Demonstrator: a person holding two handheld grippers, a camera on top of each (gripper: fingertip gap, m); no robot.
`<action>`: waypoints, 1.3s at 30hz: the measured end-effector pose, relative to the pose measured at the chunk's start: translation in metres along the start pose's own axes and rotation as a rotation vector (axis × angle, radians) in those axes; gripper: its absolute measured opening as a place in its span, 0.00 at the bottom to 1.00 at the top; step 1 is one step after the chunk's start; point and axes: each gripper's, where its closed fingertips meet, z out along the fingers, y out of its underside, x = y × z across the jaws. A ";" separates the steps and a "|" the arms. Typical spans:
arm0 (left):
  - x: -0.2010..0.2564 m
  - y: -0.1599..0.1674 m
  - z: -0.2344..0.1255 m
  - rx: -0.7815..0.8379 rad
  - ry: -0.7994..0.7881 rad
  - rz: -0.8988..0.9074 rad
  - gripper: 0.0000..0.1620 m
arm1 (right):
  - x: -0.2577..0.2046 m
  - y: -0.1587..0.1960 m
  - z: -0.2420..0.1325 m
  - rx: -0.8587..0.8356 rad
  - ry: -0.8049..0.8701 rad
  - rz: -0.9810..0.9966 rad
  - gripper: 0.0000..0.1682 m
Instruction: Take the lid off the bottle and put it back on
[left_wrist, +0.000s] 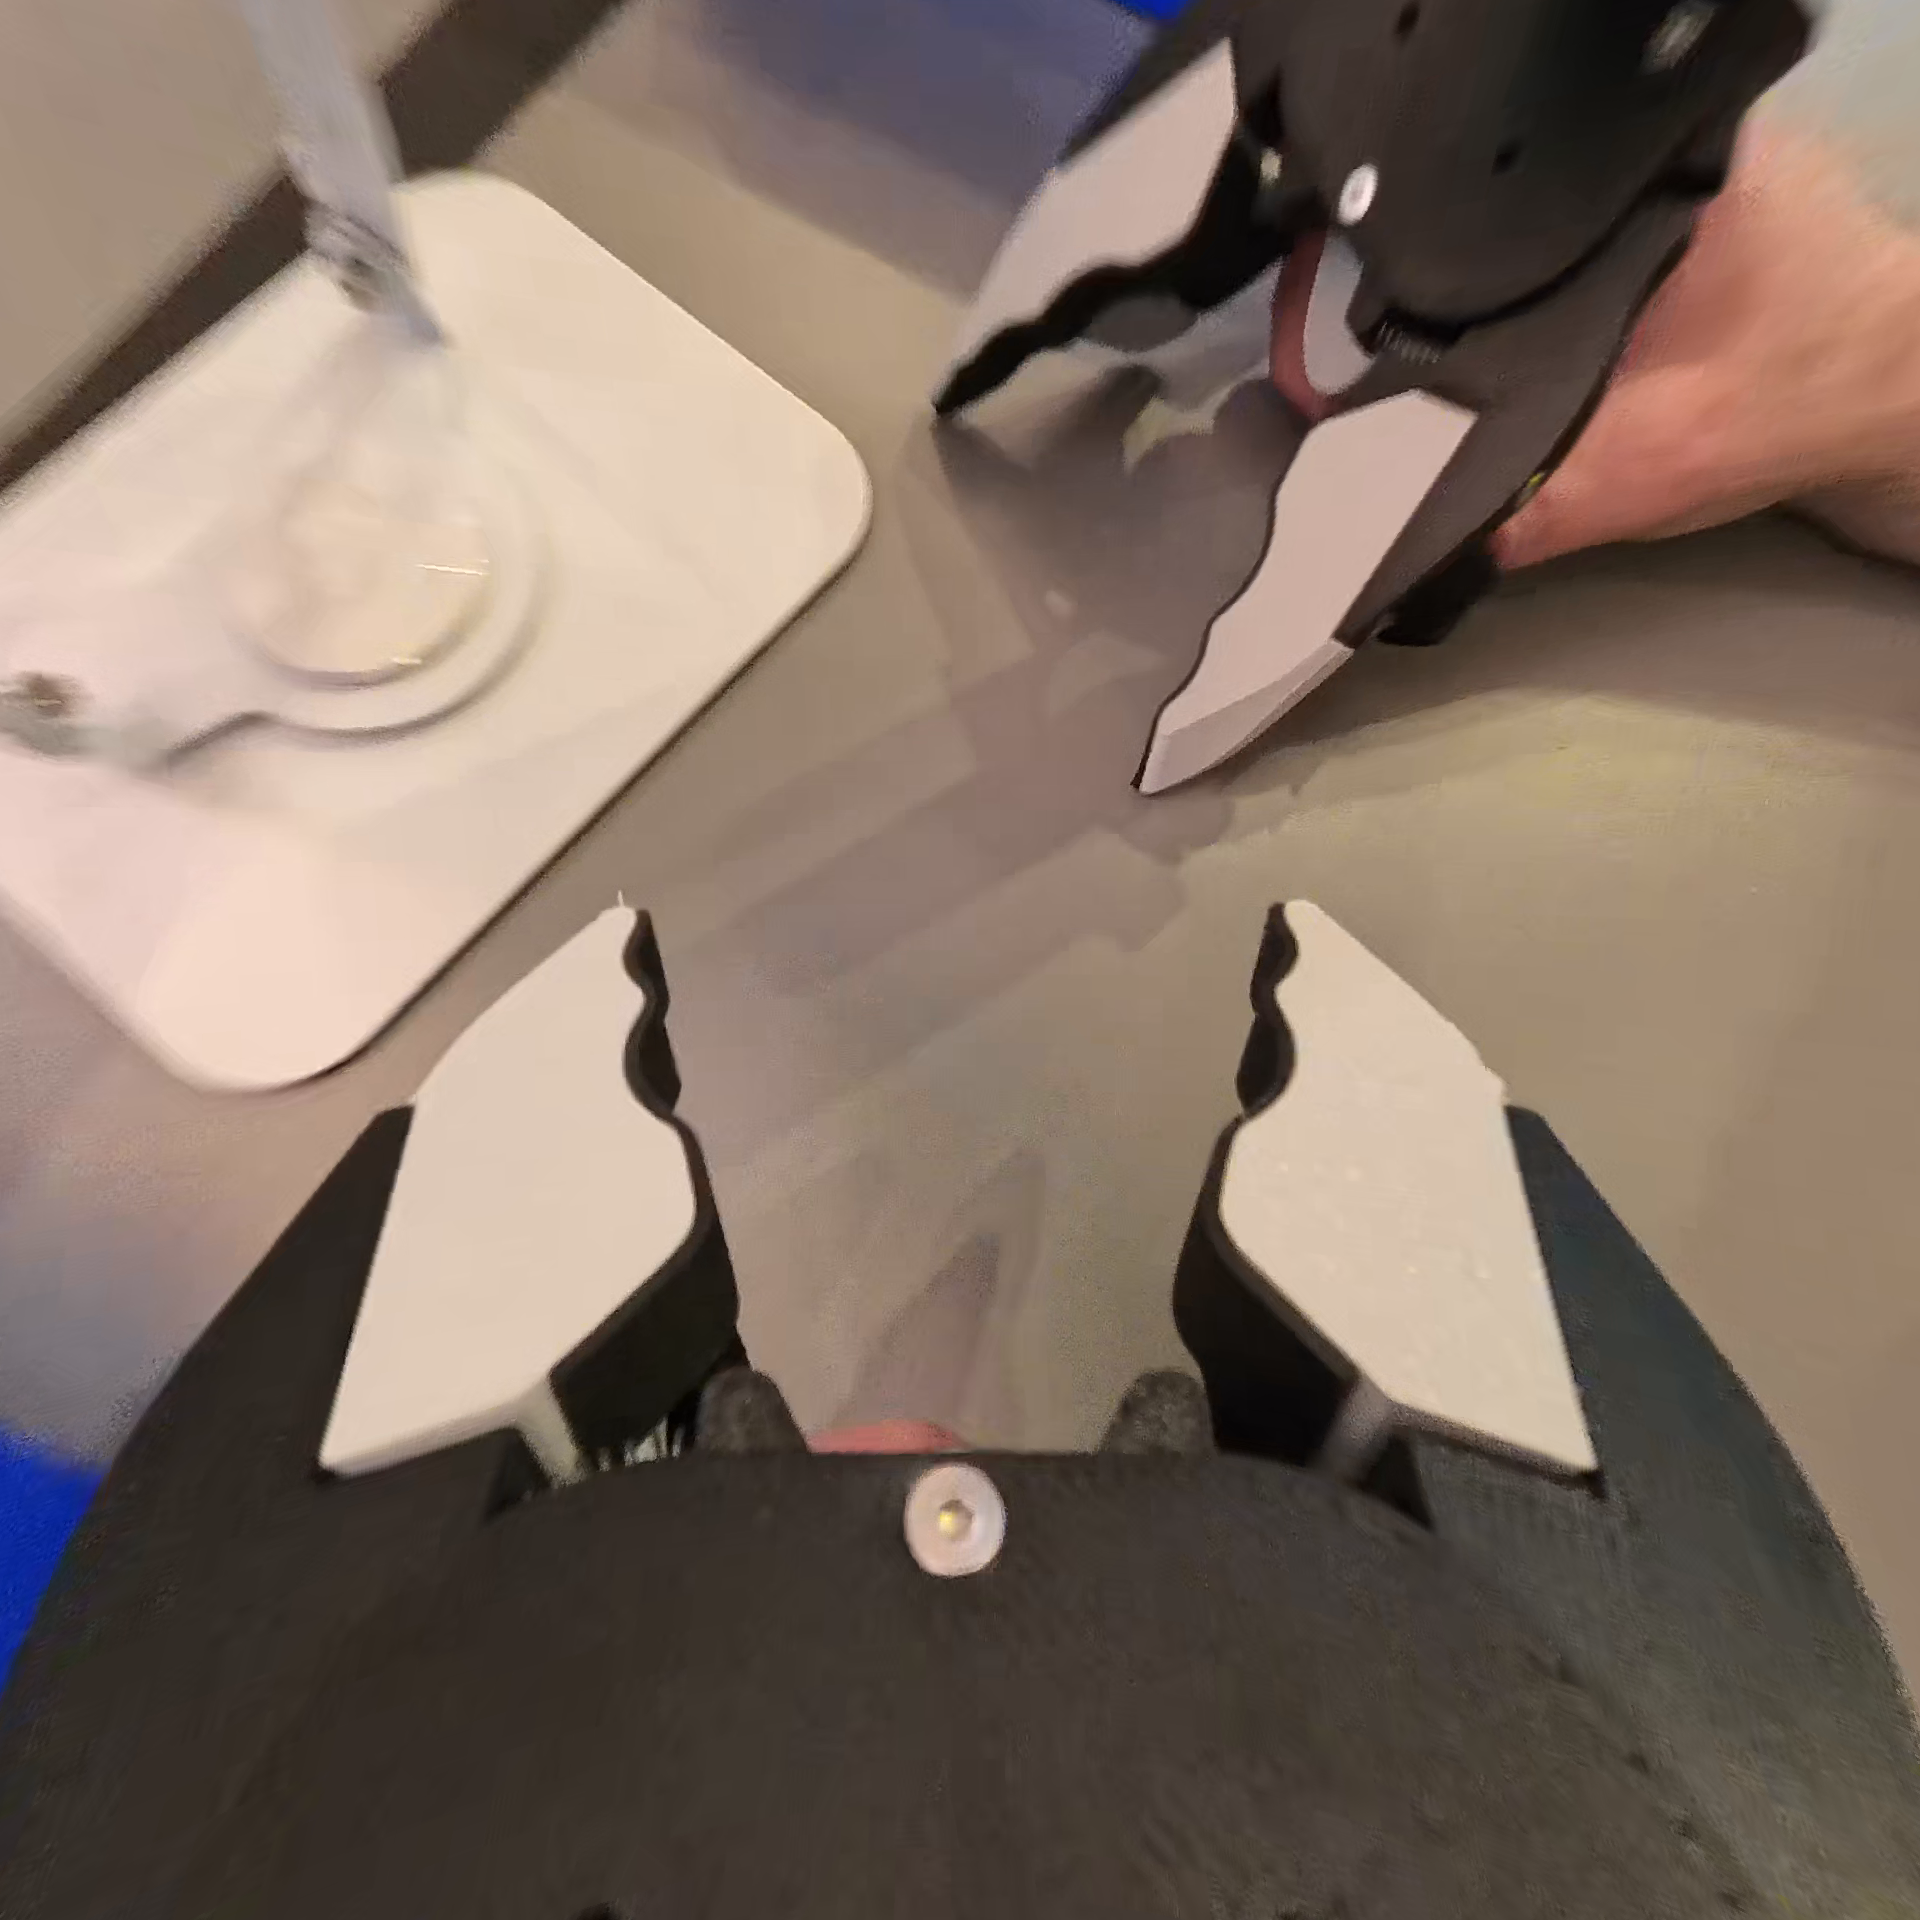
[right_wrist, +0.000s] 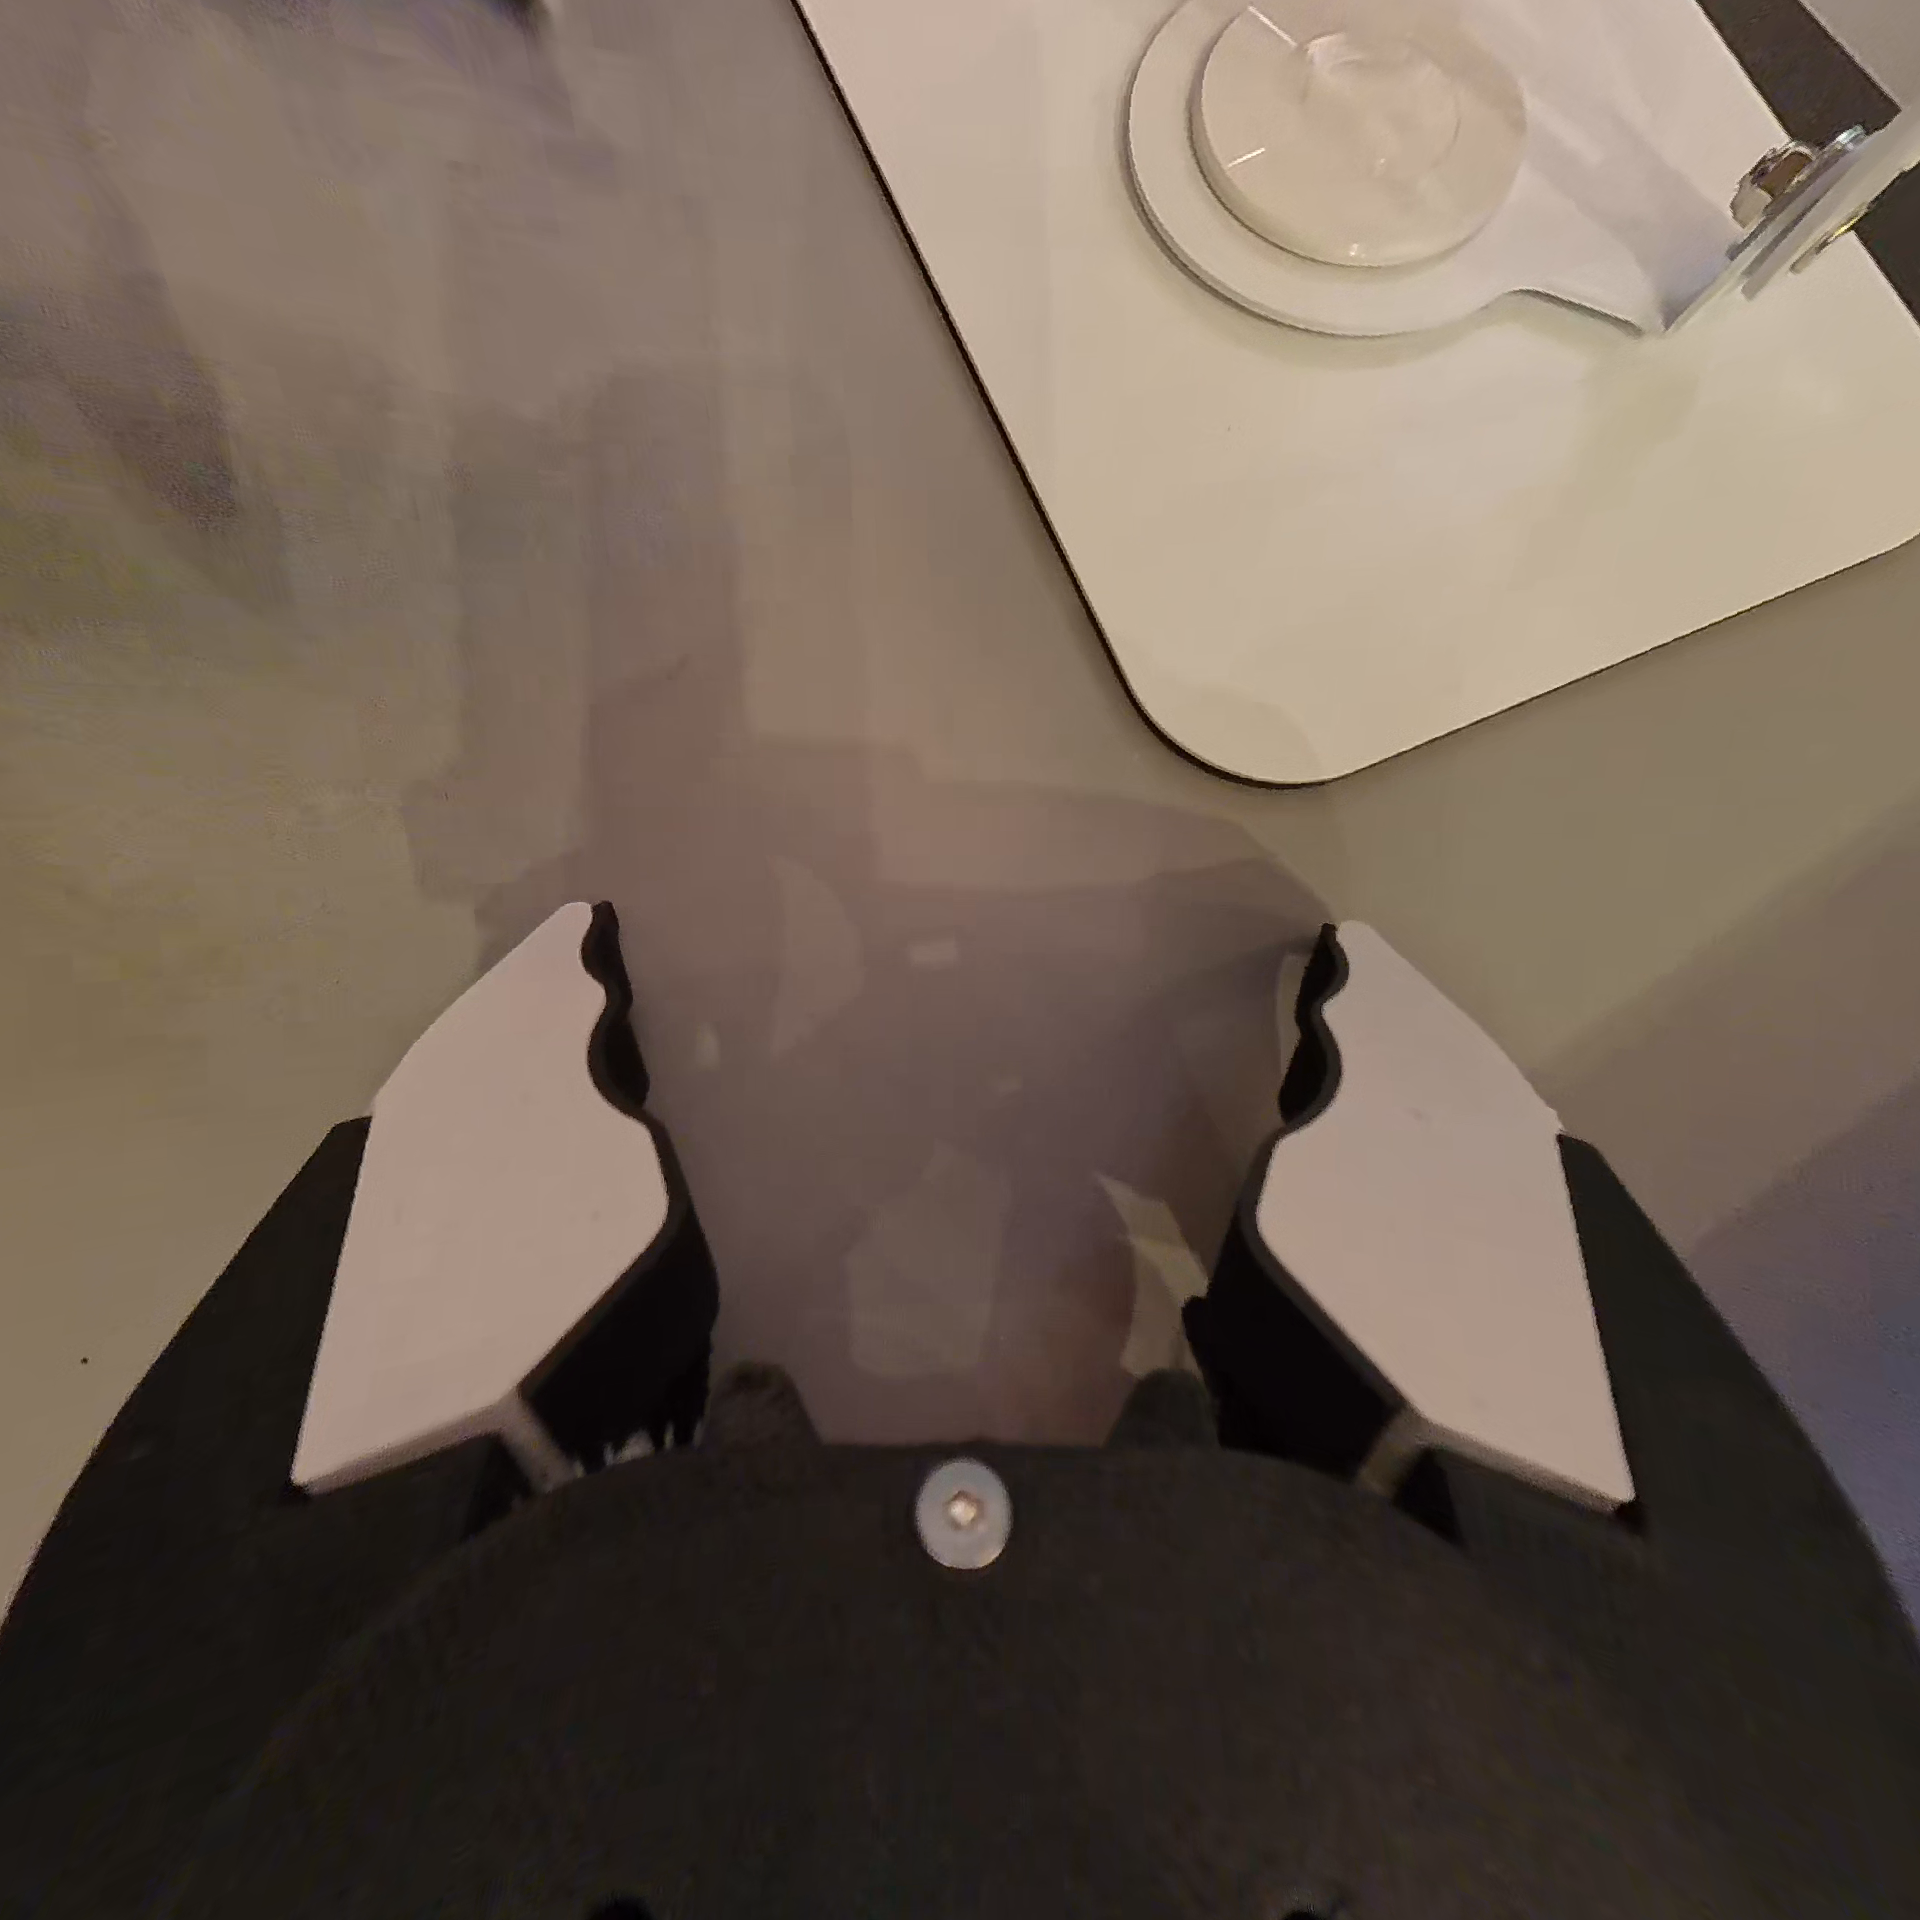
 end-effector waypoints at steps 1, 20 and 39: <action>-0.006 -0.005 -0.023 0.032 -0.029 -0.003 0.66 | 0.000 0.000 0.000 0.000 -0.001 -0.001 0.72; -0.239 0.141 -0.165 -0.470 -0.589 -0.509 0.66 | 0.000 0.000 0.000 0.001 -0.002 -0.002 0.71; -0.296 0.197 -0.138 -0.764 -0.539 -0.532 0.60 | 0.000 0.000 0.000 0.001 -0.003 -0.002 0.71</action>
